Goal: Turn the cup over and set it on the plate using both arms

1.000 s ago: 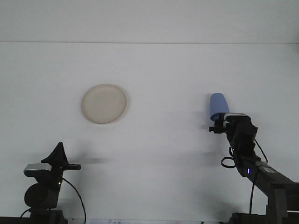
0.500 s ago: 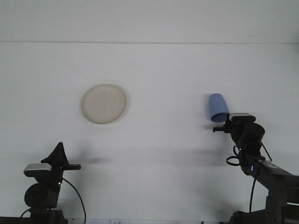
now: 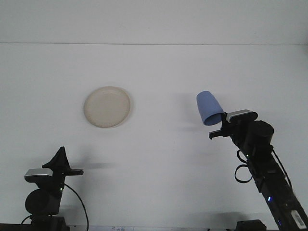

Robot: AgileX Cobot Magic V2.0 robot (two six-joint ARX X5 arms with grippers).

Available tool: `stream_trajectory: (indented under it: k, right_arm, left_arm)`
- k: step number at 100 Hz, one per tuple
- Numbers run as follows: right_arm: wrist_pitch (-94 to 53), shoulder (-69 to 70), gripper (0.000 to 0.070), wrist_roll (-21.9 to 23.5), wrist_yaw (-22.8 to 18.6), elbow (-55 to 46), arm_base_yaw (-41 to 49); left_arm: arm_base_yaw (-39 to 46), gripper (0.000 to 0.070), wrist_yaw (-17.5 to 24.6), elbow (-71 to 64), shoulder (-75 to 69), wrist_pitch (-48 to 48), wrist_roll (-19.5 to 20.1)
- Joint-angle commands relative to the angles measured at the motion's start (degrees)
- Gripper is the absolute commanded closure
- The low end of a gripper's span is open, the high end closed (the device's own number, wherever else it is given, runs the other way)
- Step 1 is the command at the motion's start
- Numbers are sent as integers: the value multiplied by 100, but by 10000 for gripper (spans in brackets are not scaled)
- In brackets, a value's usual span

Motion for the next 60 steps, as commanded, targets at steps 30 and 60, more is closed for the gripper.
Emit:
stream_trajectory:
  k: [30,60]
  right_arm:
    - [-6019,1082,700,-286,326,3659,1617]
    - [-7394,2671,700,-299,599,4669,3226]
  left_arm:
    - [7,688,-13,-105,-11,55,-13]
    - [7,688,-13,-105,-11,57,-13]
